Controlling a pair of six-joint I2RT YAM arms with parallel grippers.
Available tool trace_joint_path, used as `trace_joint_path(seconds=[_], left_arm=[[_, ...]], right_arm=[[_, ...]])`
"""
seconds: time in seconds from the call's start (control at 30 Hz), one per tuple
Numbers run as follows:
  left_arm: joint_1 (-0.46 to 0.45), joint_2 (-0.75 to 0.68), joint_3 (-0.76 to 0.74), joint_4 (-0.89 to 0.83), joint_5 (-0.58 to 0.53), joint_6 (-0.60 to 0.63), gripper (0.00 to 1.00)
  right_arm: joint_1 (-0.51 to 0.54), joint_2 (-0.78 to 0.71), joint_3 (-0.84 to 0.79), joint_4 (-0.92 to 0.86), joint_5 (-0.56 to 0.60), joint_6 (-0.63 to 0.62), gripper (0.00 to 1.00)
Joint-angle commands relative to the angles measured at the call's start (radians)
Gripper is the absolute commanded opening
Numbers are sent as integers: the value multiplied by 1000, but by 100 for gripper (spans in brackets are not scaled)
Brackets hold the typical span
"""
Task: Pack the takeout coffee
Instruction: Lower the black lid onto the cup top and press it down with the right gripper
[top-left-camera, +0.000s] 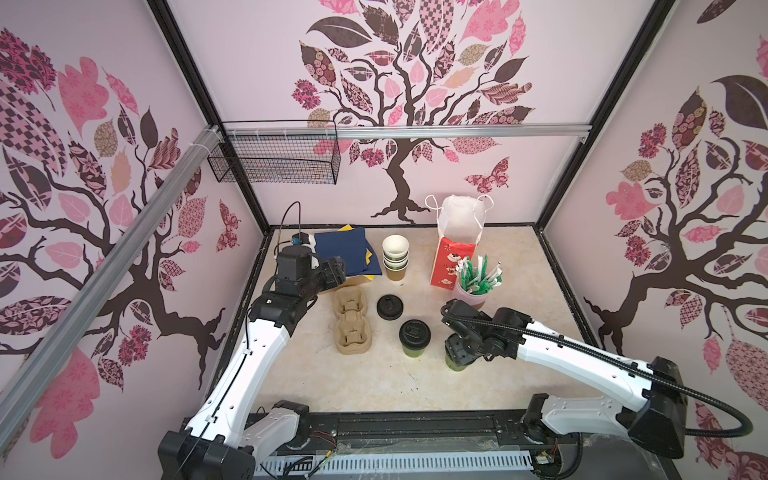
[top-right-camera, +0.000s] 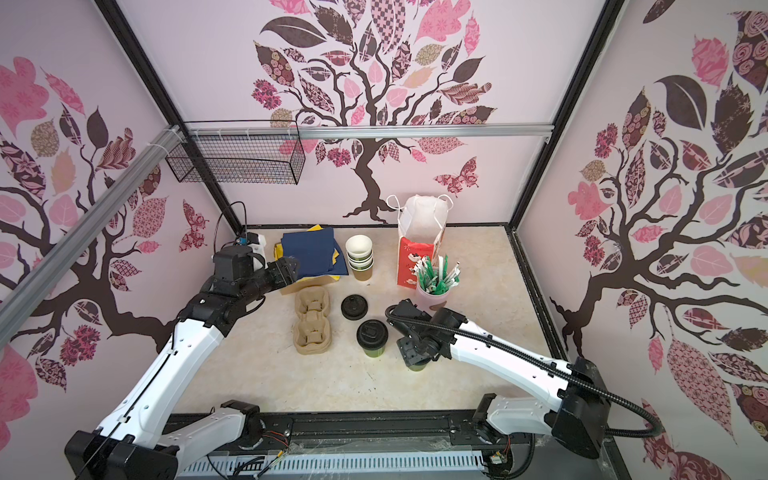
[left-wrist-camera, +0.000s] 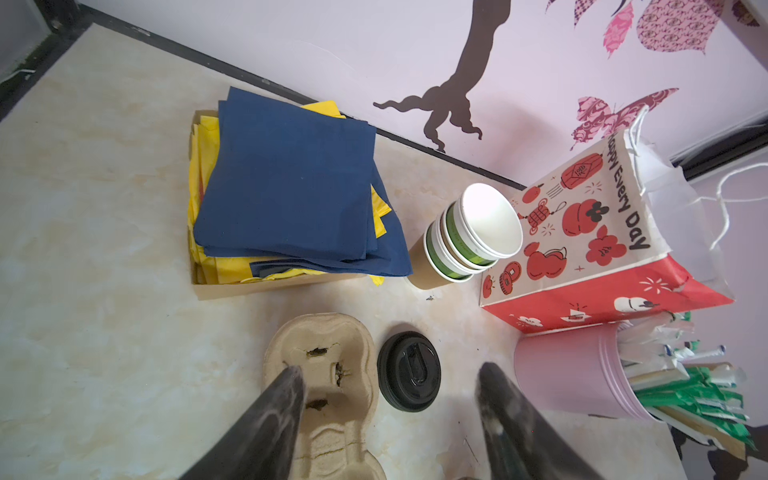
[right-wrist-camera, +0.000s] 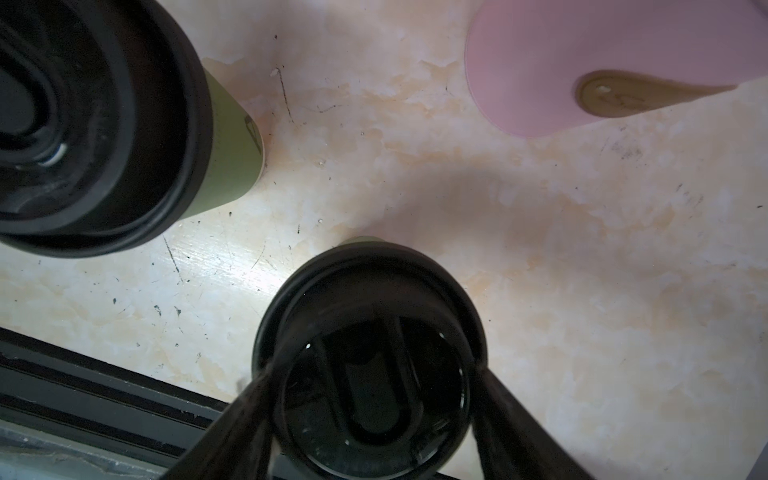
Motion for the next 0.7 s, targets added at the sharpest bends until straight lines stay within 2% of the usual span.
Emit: trace_joint_path(seconds=[0.0, 0.27, 0.67], left_arm=[[-14, 7, 20, 33, 54, 33, 69], [-63, 21, 31, 38, 92, 70, 69], [-74, 16, 38, 39, 93, 75, 69]], right_arm=[[6, 35, -83, -82, -165, 16, 71], [8, 42, -84, -118, -203, 23, 71], [7, 5, 125, -166, -93, 28, 79]])
